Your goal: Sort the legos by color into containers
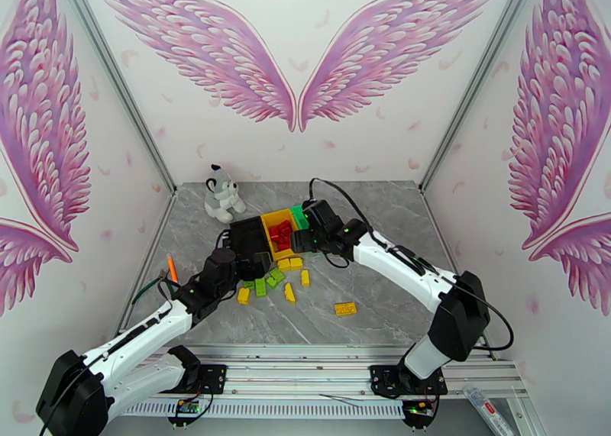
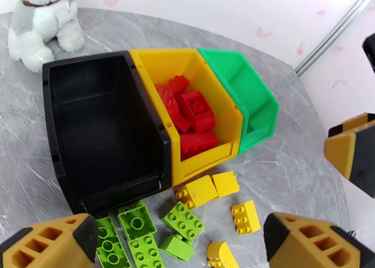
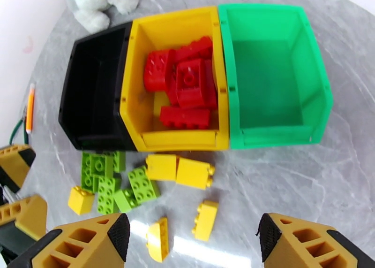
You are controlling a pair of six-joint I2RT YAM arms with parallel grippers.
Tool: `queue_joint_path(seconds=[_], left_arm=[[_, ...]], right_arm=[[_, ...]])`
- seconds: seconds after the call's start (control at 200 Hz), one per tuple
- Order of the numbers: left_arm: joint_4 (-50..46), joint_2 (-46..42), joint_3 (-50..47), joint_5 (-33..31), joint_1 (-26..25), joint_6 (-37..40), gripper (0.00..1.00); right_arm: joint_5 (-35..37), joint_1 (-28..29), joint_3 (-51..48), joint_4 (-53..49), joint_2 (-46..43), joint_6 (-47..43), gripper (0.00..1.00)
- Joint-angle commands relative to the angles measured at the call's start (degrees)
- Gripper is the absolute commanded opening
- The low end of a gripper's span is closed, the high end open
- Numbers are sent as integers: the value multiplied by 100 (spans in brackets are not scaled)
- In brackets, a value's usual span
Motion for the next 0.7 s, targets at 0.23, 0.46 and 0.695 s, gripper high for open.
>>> queue_joint_path(seconds=[0.23,0.46,0.695], left_arm=[[20,-12,-23,-77,-25,-91,99],[113,-329,-286,171,400,-396,99],[99,-576,-405,289,592,-479,99]], right_arm=[[-216,552,-1299,627,-485,292,75],[-215,1161,-1485,1116,197,589,82],[-273,1321,-1357,1544,1050,704,75]])
